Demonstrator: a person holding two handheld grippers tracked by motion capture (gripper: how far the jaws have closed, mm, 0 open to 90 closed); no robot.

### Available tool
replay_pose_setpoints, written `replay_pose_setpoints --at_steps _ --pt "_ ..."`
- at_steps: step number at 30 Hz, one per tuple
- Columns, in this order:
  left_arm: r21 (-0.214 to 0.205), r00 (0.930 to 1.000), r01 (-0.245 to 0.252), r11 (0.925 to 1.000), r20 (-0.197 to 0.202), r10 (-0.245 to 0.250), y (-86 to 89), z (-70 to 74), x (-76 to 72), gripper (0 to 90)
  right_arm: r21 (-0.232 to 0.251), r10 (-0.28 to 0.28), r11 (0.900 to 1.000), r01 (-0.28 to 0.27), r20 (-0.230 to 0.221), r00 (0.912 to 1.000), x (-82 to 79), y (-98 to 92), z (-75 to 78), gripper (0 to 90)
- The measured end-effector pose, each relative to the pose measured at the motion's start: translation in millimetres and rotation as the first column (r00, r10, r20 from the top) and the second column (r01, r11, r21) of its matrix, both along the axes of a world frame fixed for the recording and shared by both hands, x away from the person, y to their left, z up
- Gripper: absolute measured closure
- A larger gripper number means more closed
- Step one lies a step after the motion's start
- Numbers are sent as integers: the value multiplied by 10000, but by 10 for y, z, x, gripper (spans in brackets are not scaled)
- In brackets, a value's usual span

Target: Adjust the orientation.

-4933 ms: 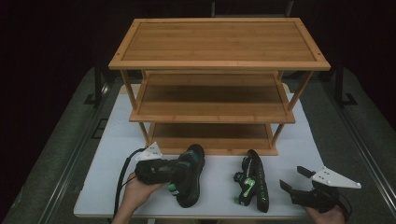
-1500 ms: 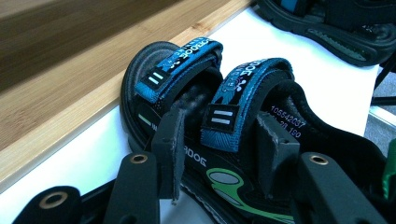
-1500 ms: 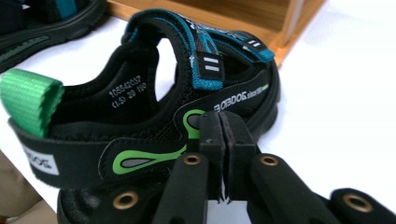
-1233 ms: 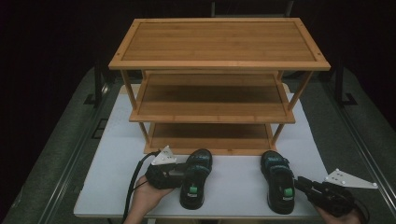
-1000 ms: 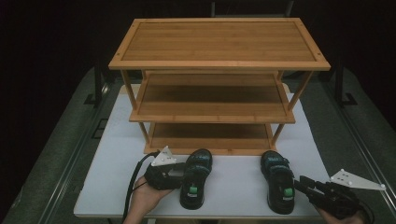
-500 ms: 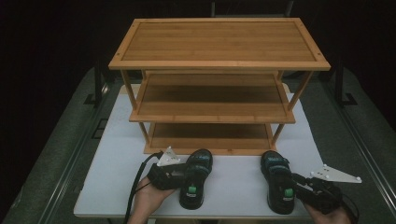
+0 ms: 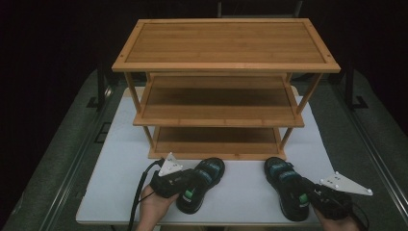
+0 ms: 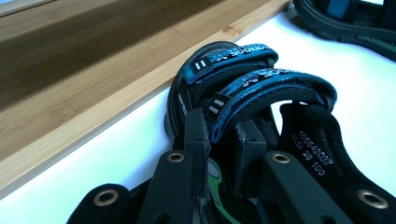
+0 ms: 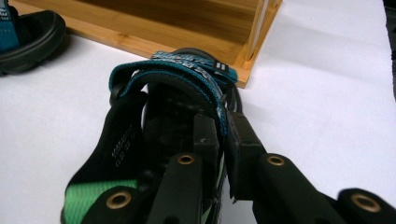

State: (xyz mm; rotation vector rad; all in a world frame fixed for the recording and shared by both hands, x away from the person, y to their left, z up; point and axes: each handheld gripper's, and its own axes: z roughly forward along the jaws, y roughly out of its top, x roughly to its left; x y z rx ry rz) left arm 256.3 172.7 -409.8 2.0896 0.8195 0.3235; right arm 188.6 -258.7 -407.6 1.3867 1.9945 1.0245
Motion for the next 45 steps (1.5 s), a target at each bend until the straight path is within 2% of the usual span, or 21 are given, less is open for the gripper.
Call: replay_pose_setpoints --at_steps 5,13,24,35,45 --pt "-152 9999 105 9998 77 -104 -14 19 -31 800 -7 194 9998 -194 341 9992 -52 67 63 837" --pt "-478 9996 55 9988 261 -43 7 85 -73 802 449 549 9973 -573 535 9971 -111 168 144 838" --pt "-970 9985 -233 9950 472 280 105 200 -29 803 551 884 9941 -931 831 9926 -30 356 220 838" --pt "-1100 9973 -311 9934 629 382 162 269 -20 803 511 1061 9924 -1121 1066 9886 25 528 278 838" --pt "-1152 9971 -358 9927 622 431 155 280 -6 803 592 1053 9919 -1126 1154 9877 38 548 294 838"
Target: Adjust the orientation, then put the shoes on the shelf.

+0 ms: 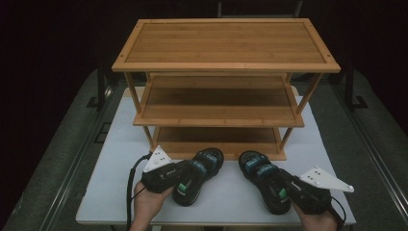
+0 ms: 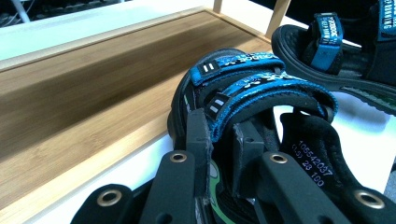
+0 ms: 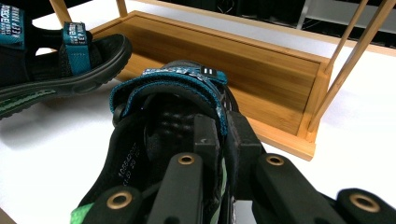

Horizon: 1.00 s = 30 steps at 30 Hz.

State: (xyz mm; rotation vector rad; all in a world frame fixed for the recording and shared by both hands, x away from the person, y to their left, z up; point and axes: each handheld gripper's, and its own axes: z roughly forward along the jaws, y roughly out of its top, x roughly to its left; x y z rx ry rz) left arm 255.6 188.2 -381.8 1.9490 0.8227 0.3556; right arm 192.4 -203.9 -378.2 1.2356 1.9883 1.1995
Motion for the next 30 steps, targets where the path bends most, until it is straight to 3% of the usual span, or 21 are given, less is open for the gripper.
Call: replay_pose_setpoints --at_steps 16,30 --pt "-57 9999 -134 9999 41 134 -46 -22 52 804 -37 -122 9999 123 190 9997 69 96 -18 837" --pt "-262 9979 -642 9976 100 645 -48 -52 107 804 -87 -201 9998 204 403 9990 178 247 -35 837"
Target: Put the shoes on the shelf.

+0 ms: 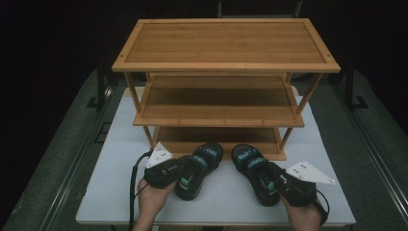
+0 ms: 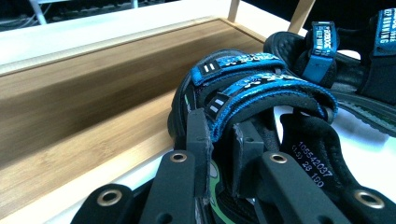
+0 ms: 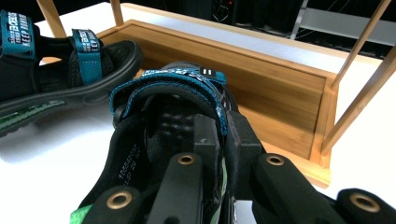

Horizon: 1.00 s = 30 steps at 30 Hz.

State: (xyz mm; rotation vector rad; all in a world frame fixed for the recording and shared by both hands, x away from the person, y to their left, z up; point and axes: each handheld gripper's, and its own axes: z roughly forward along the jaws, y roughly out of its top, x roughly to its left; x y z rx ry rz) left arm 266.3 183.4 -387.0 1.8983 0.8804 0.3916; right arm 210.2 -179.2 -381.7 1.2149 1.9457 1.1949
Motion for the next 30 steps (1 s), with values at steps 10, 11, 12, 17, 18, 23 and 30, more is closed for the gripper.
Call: replay_pose_setpoints --at_steps 10,11,12,17,18,23,30 --pt "193 9994 -329 9993 110 327 -153 -25 73 804 130 -193 9997 190 219 9996 97 127 -21 837" --pt "205 9994 -333 9992 123 331 -161 -24 76 804 161 -214 9996 210 250 9995 111 141 -25 837" --pt "190 9991 -389 9991 164 386 -178 -24 80 804 182 -231 9996 227 255 9994 115 146 -26 837" --pt "268 9981 -557 9981 279 549 -224 -11 105 804 200 -351 9992 344 323 9989 152 184 -24 837" --pt "245 9980 -577 9980 287 570 -227 -11 108 804 206 -368 9991 361 339 9987 159 185 -25 836" --pt "112 9967 -753 9971 316 749 -256 -18 119 803 296 -477 9985 466 375 9982 192 210 -33 836" --pt "-11 9934 -1076 9942 387 1076 -275 -24 139 802 313 -547 9981 535 389 9977 239 286 -49 836"
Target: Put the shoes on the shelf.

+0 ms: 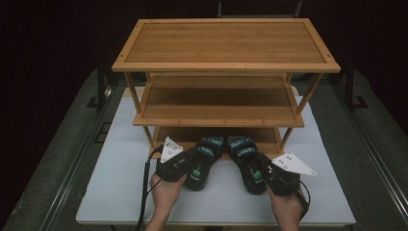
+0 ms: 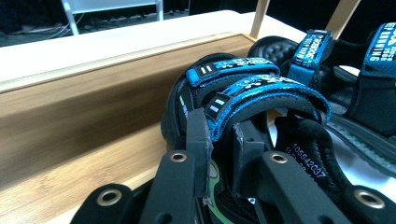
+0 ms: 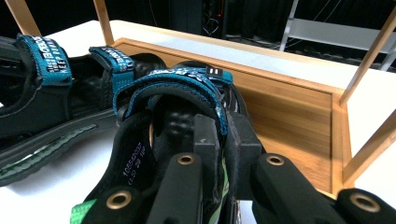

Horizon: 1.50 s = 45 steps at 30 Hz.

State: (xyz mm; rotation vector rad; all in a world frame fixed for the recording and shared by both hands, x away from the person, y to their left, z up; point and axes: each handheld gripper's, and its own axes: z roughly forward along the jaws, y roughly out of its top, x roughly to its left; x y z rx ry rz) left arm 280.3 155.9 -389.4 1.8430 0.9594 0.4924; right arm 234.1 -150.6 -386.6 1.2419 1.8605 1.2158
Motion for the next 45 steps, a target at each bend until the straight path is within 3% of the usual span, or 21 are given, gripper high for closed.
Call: replay_pose_setpoints --at_steps 17,32,45 --pt "-109 9993 -372 9992 -6 372 -143 -39 83 799 57 -227 9997 227 -65 9997 113 112 -13 834" --pt "-71 9975 -707 9975 35 707 -215 -103 132 794 -174 -146 9997 143 -145 9998 195 277 -65 830" --pt "-225 9957 -921 9955 -81 920 -282 -173 207 790 -89 -136 9999 134 -259 9996 271 390 -110 824"
